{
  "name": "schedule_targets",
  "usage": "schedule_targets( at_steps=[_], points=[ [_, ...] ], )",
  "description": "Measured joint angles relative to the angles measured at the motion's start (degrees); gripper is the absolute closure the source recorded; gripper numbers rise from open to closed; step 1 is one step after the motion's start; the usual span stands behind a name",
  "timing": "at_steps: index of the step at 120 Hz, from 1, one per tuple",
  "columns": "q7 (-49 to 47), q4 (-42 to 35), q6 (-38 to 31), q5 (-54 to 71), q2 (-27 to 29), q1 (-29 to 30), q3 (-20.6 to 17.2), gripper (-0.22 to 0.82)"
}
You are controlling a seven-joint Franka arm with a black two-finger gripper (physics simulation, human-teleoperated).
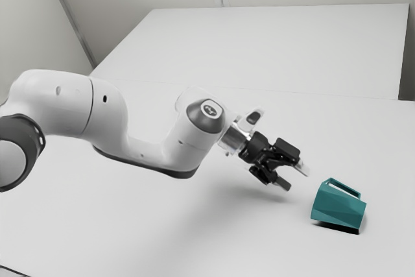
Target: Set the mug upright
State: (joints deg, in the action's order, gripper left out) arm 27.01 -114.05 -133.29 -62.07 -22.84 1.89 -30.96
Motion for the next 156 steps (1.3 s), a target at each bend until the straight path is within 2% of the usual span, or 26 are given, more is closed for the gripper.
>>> schedule_targets(
  at_steps=[37, 80, 138, 156],
  points=[
    [8.0, 5.2, 0.8, -3.0, -6.9, -4.3, -0.2, 0.00],
    [13.9, 8.4, 1.0, -5.8, -10.2, -6.4, -0.1, 0.00],
    [18.7, 8.6, 1.1, -8.1, -10.9, -6.6, -0.3, 0.57],
    [20.1, 8.6, 1.1, -8.3, -10.9, -6.6, -0.7, 0.69]
  ],
)
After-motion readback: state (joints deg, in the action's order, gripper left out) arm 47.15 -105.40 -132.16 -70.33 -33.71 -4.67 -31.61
